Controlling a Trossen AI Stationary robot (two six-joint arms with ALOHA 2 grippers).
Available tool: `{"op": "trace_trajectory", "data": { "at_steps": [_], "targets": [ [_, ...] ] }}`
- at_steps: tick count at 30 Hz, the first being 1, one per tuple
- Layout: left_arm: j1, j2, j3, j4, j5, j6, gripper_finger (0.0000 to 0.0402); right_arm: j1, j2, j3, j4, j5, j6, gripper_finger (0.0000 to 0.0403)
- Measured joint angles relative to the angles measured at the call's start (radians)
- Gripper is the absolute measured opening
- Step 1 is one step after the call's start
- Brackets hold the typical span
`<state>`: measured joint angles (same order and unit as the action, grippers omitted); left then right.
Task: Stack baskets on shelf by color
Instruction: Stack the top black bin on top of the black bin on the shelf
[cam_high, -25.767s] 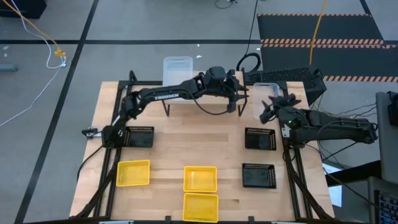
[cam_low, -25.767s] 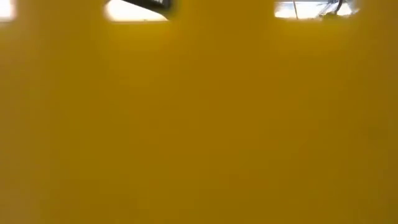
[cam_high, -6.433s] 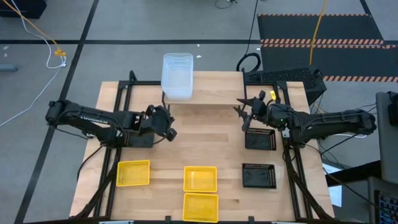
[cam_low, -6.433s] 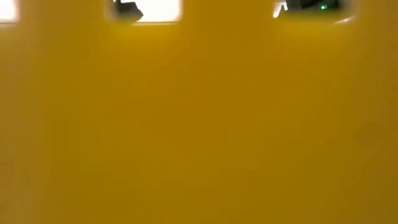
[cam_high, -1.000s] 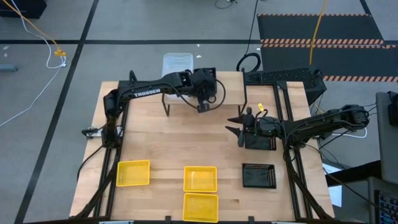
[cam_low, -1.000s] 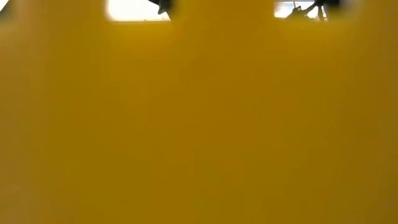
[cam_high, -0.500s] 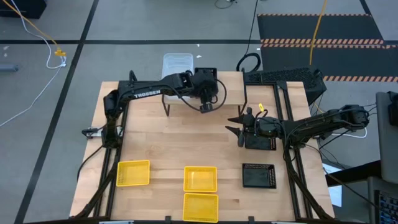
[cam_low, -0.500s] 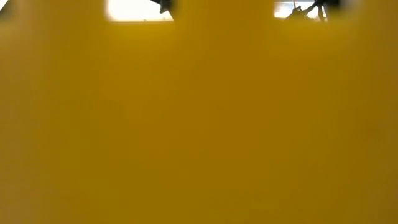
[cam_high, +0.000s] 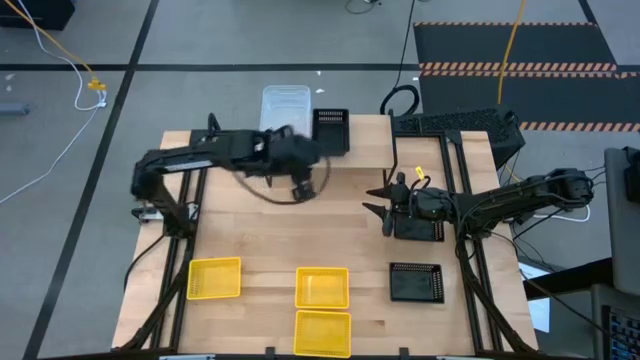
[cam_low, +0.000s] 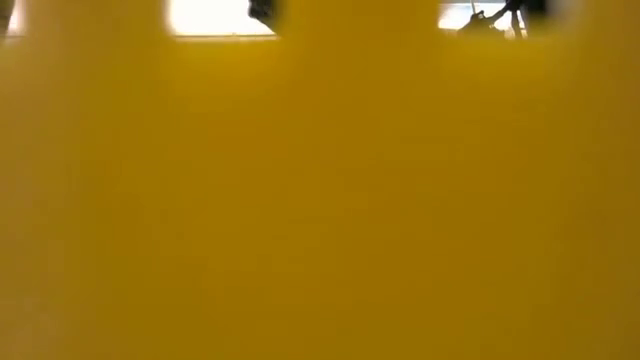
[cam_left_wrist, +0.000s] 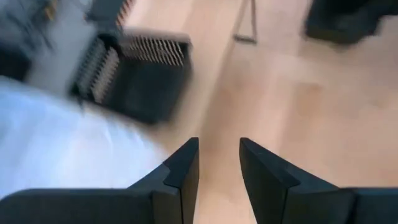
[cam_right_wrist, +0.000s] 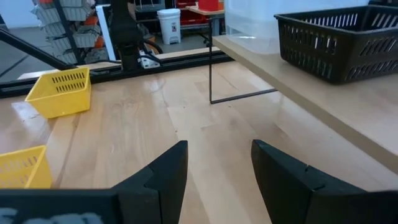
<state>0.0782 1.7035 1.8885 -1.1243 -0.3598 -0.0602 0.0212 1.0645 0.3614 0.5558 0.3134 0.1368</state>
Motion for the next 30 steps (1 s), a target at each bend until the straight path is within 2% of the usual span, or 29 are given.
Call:
{"op": "trace_trajectory", "data": {
  "at_steps": [4, 9, 12, 15, 18, 20, 24, 27, 30],
  "targets": [
    [-0.122, -0.049, 0.0, -0.219, -0.011, -0.329, 0.0118, 0.0, 0.0, 0.0, 0.035, 0.001, -0.032, 0.0171],
    [-0.322, -0.041, -0.002, -0.459, -0.096, -0.751, 0.0118, 0.0, 0.0, 0.0, 0.102, 0.001, -0.101, 0.0171],
    [-0.422, -0.031, -0.029, -0.421, -0.101, -0.874, 0.0118, -0.003, 0.0, 0.0, 0.118, 0.002, -0.127, 0.0171],
    [-0.486, -0.023, -0.055, -0.377, -0.148, -0.909, 0.0118, -0.015, 0.0, 0.0, 0.129, 0.002, -0.149, 0.0171],
    [-0.501, -0.016, -0.106, -0.317, -0.257, -0.825, 0.0118, -0.036, -0.009, 0.001, 0.121, 0.002, -0.154, 0.0171],
    [-0.493, -0.014, -0.165, -0.236, -0.313, -0.667, 0.0118, -0.05, -0.023, 0.027, 0.053, 0.001, -0.143, 0.0171],
    [-0.429, -0.016, -0.3, 0.027, -0.373, -0.295, 0.0118, -0.06, -0.072, 0.144, -0.237, 0.0, -0.132, 0.0171],
    [-0.334, -0.014, -0.41, 0.344, -0.327, -0.063, 0.0117, -0.06, -0.106, 0.225, -0.412, 0.0, -0.131, 0.0171],
    [-0.248, -0.014, -0.526, 0.683, -0.152, 0.161, 0.0117, -0.06, -0.127, 0.29, -0.567, -0.003, -0.132, 0.0171]
  ]
}}
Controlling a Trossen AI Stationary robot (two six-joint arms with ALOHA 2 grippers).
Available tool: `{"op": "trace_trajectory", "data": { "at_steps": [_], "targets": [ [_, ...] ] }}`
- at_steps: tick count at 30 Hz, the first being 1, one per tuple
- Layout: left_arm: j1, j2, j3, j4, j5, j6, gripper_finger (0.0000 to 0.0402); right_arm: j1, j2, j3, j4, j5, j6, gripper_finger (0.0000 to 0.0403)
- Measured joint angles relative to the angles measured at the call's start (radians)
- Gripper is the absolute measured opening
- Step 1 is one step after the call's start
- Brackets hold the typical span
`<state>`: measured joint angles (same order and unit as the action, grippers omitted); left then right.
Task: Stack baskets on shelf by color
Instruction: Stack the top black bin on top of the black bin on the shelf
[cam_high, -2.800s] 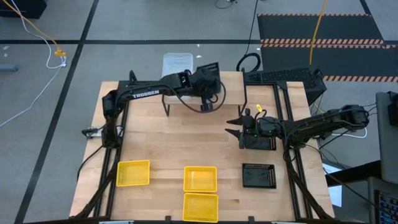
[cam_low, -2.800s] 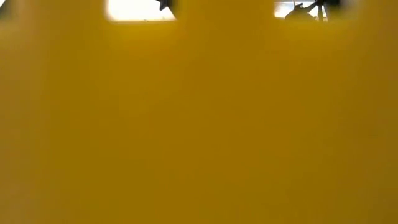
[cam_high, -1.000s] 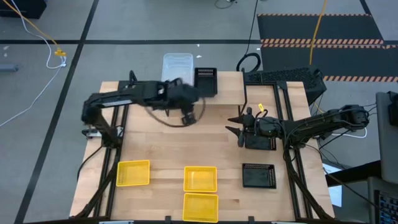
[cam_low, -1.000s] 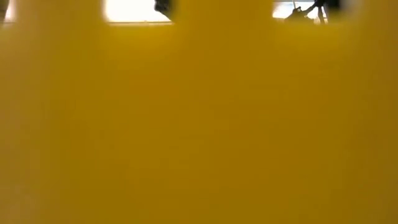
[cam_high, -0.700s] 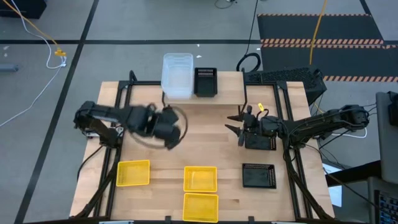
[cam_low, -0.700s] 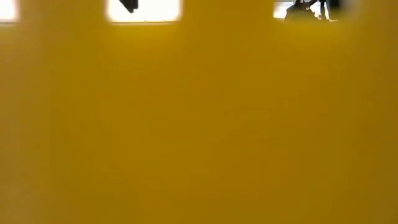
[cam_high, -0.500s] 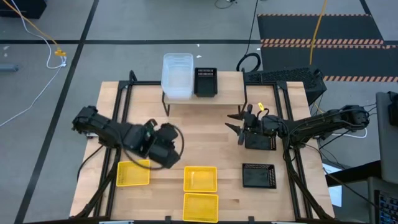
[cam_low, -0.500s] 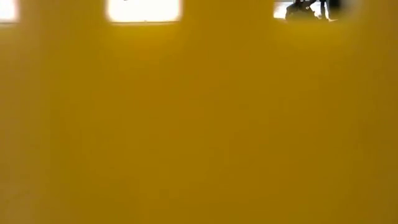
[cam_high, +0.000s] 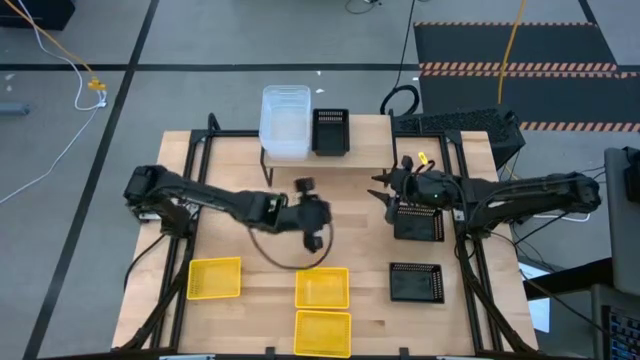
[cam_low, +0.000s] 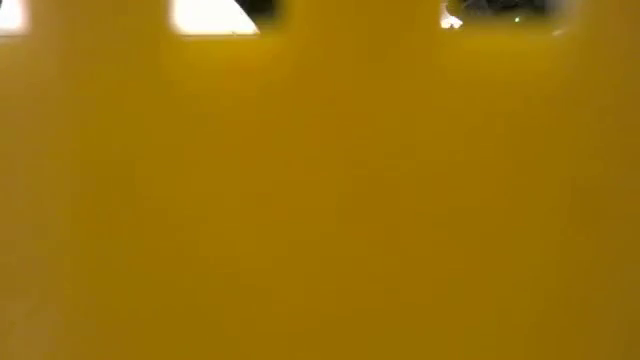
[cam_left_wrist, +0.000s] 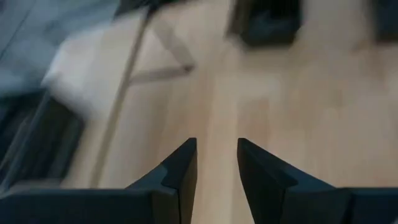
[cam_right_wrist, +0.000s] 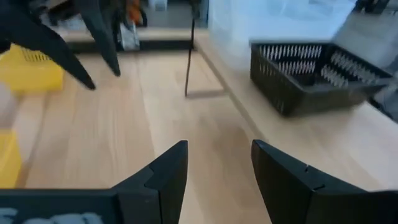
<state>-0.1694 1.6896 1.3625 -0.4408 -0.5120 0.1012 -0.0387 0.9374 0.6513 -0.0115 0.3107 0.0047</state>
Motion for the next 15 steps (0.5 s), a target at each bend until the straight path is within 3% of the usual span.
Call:
{"op": "trace_trajectory", "data": {
  "at_steps": [6, 10, 15],
  "targets": [
    [0.126, -0.001, -0.154, 0.543, 0.335, 0.396, 0.0117, 0.0, -0.024, 0.088, -0.369, 0.001, 0.124, 0.0171],
    [0.195, 0.019, -0.216, 0.764, 0.552, 0.467, 0.0117, 0.003, -0.036, 0.091, -0.53, -0.007, 0.309, 0.0171],
    [0.238, 0.107, -0.222, 0.903, 0.676, 0.491, 0.0117, 0.041, 0.004, 0.087, -0.74, -0.076, 0.581, 0.0171]
  ]
}}
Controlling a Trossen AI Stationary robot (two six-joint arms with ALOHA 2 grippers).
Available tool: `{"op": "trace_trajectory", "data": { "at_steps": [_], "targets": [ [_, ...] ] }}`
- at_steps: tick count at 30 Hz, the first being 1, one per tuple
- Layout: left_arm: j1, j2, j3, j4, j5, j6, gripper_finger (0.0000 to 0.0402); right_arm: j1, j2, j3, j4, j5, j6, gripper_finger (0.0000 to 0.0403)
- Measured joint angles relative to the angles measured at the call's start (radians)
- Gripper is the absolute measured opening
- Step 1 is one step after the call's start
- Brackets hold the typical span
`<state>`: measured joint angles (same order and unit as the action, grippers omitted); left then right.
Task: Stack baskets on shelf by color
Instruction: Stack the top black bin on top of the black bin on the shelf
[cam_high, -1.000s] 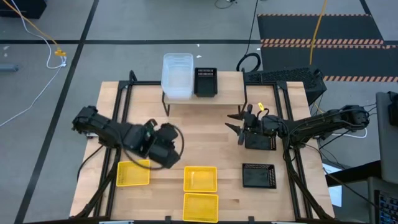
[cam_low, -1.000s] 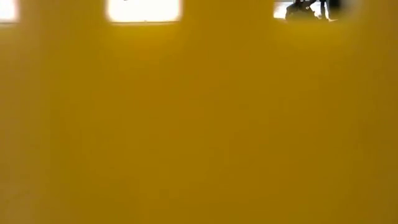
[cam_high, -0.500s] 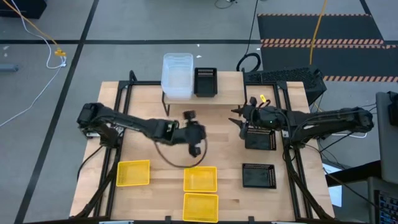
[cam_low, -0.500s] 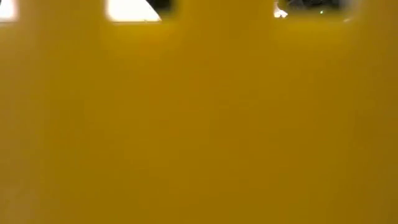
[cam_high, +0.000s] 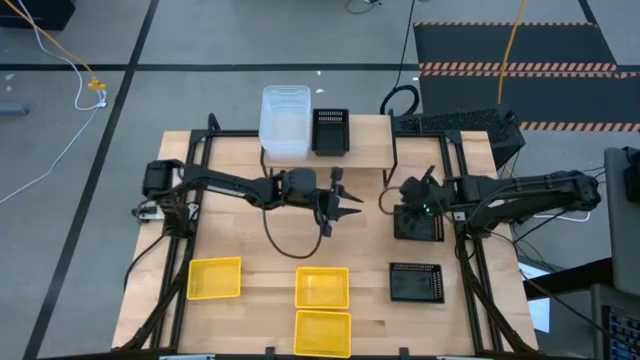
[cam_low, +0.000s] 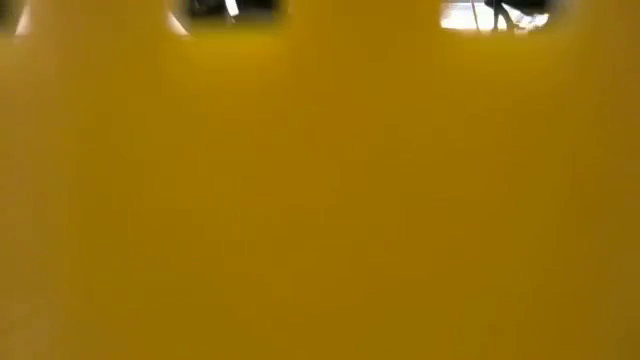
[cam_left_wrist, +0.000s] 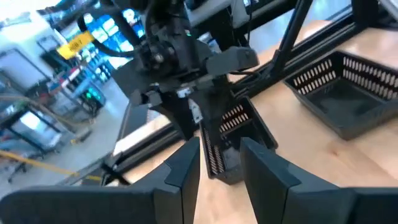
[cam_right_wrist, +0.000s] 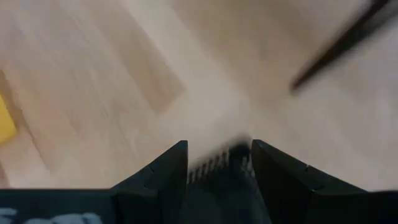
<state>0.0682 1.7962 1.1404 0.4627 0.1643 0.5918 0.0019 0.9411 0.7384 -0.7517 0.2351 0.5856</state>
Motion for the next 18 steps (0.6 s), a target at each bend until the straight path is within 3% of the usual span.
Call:
{"op": "trace_trajectory", "data": {
  "at_steps": [4, 8, 13, 18],
  "targets": [
    [0.006, 0.1, 0.009, 0.116, 0.018, 0.039, 0.0117, 0.062, 0.019, -0.038, -0.051, 0.015, 0.188, 0.0171],
    [0.01, 0.195, 0.08, 0.119, 0.018, -0.008, 0.0117, 0.101, 0.035, -0.099, -0.03, 0.037, 0.338, 0.0171],
    [0.01, 0.272, 0.234, -0.084, 0.018, -0.009, 0.0117, 0.119, 0.057, -0.176, -0.009, 0.055, 0.48, 0.0171],
    [0.01, 0.321, 0.351, -0.232, 0.018, 0.013, 0.0117, 0.118, 0.075, -0.24, 0.149, 0.067, 0.507, 0.0171]
  ]
}}
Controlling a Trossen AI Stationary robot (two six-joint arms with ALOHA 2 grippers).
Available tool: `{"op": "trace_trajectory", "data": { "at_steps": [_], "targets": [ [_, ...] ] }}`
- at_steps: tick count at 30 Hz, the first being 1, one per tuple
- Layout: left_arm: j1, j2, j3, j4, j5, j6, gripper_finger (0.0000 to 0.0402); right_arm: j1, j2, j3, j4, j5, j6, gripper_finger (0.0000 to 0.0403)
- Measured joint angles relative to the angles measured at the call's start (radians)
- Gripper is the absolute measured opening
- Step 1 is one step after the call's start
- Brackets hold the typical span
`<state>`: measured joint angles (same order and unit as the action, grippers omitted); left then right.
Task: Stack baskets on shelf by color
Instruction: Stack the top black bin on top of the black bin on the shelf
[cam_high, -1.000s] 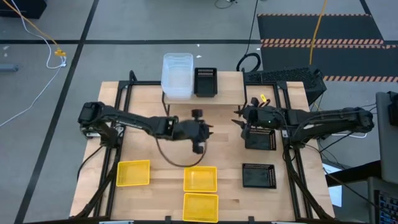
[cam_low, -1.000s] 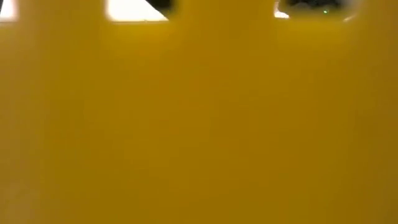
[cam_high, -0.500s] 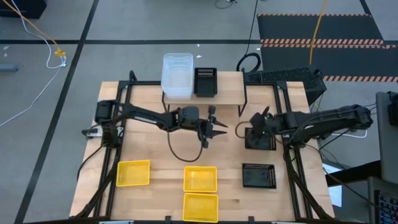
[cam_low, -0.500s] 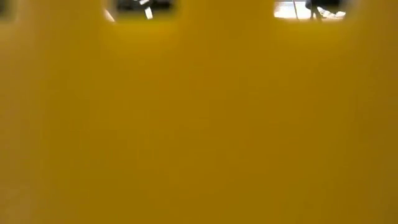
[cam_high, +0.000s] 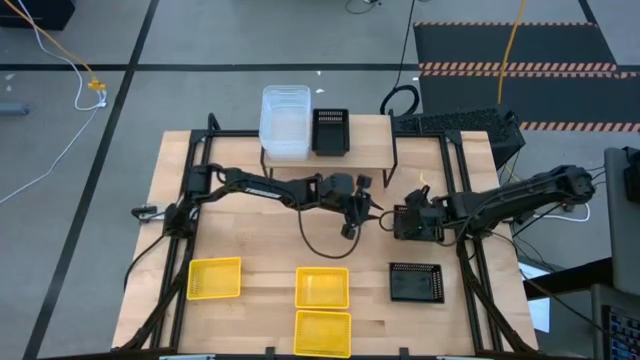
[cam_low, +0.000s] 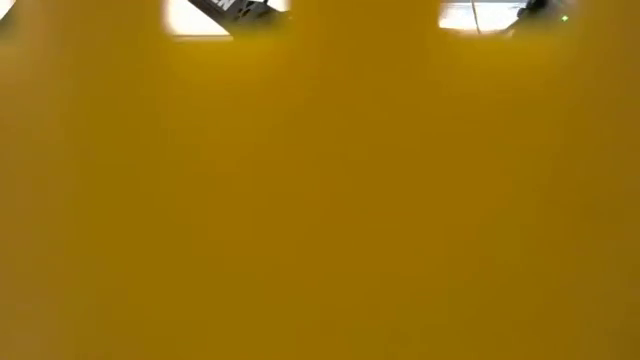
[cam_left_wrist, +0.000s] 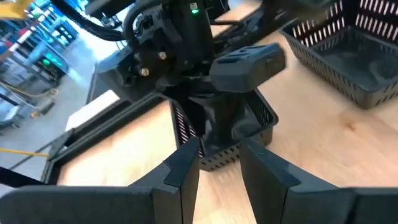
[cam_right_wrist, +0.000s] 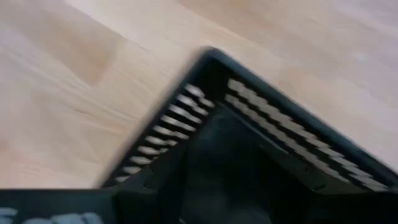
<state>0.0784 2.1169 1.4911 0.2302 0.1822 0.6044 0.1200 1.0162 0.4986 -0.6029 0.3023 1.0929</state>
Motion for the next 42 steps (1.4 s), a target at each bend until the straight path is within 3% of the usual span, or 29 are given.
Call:
{"op": "trace_trajectory", "data": {
  "at_steps": [8, 12, 20, 25, 32, 42],
  "targets": [
    [0.0, 0.009, 0.001, -0.075, 0.0, 0.079, 0.0117, 0.03, 0.008, -0.056, 0.358, -0.015, -0.199, 0.0171],
    [0.0, 0.009, 0.0, -0.104, 0.0, 0.106, 0.0117, 0.06, -0.03, -0.056, 0.414, 0.015, -0.235, 0.0171],
    [-0.007, 0.011, 0.0, -0.089, 0.015, 0.146, 0.0117, 0.093, -0.172, -0.052, 0.416, 0.118, -0.263, 0.0171],
    [-0.011, 0.089, 0.01, 0.051, 0.08, 0.145, 0.0118, 0.093, -0.272, -0.03, 0.418, 0.128, -0.323, 0.0171],
    [-0.016, 0.158, 0.054, 0.038, 0.07, 0.151, 0.0118, 0.126, -0.393, -0.021, 0.41, 0.139, -0.399, 0.0171],
    [-0.01, 0.158, 0.057, -0.002, 0.052, 0.107, 0.0118, 0.132, -0.417, -0.021, 0.409, 0.142, -0.424, 0.0171]
  ]
}}
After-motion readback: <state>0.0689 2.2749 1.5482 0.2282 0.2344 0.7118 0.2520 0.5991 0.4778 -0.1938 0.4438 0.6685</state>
